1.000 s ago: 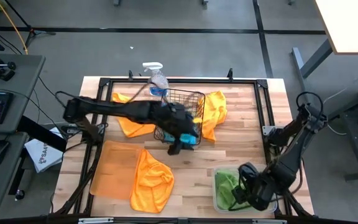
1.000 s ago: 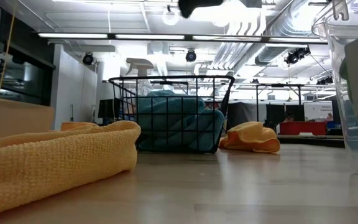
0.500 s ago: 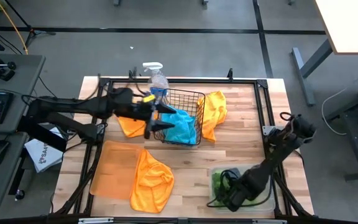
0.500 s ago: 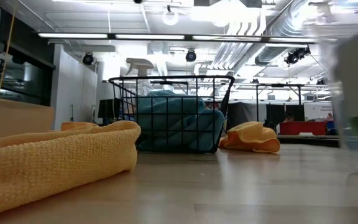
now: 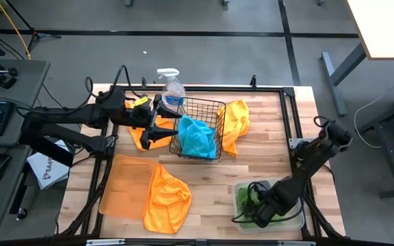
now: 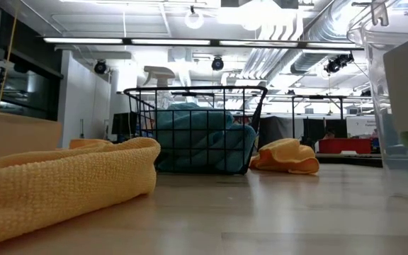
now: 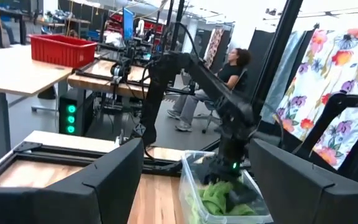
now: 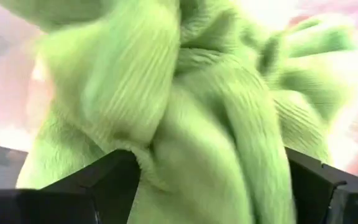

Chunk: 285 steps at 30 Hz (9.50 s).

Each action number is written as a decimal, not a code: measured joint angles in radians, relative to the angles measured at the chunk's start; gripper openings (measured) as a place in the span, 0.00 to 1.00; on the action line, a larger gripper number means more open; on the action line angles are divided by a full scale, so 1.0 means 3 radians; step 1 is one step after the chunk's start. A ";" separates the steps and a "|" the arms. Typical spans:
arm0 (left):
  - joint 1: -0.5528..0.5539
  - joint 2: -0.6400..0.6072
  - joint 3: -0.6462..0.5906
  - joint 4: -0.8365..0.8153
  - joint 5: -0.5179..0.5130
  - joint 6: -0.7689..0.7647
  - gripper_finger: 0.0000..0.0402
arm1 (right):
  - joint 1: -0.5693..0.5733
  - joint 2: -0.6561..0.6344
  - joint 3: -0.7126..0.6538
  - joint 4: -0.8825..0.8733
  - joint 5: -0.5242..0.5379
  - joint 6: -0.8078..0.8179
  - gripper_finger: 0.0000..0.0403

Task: Sort microfiber towel by color & place in baskets
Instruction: Put the green microfiber towel into the transparent bin, then put the top left orange microfiber towel into the orange bin, then put the top orange microfiber towel into the orange bin

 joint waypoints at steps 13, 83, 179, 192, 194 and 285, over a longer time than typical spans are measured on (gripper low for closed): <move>0.0004 -0.0003 0.0000 -0.0045 0.0013 0.0020 0.70 | 0.0021 -0.0122 0.0914 -0.1362 0.0109 -0.0574 0.76; 0.0431 -0.0301 0.0556 -0.3700 -0.0689 0.0320 0.00 | -0.1394 -0.1337 0.1431 -0.1987 0.3883 -0.3423 0.76; 0.1947 0.0112 0.0607 -0.1647 0.0079 0.1057 0.64 | -0.3830 -0.1227 -0.1330 0.1266 0.0436 -0.3561 0.76; 0.1734 0.0110 0.0505 -0.2132 0.0230 0.0524 0.64 | -0.3808 -0.1233 0.0017 0.0778 0.1238 -0.4393 0.76; 0.1708 0.0109 0.0505 -0.2185 0.0193 0.0461 0.64 | -0.3808 -0.1230 0.0220 0.0787 0.1283 -0.4554 0.76; 0.2579 0.0199 0.0506 -0.2096 0.0094 0.0267 0.64 | -0.4295 -0.0639 -0.1306 0.1092 0.0613 -0.3065 0.76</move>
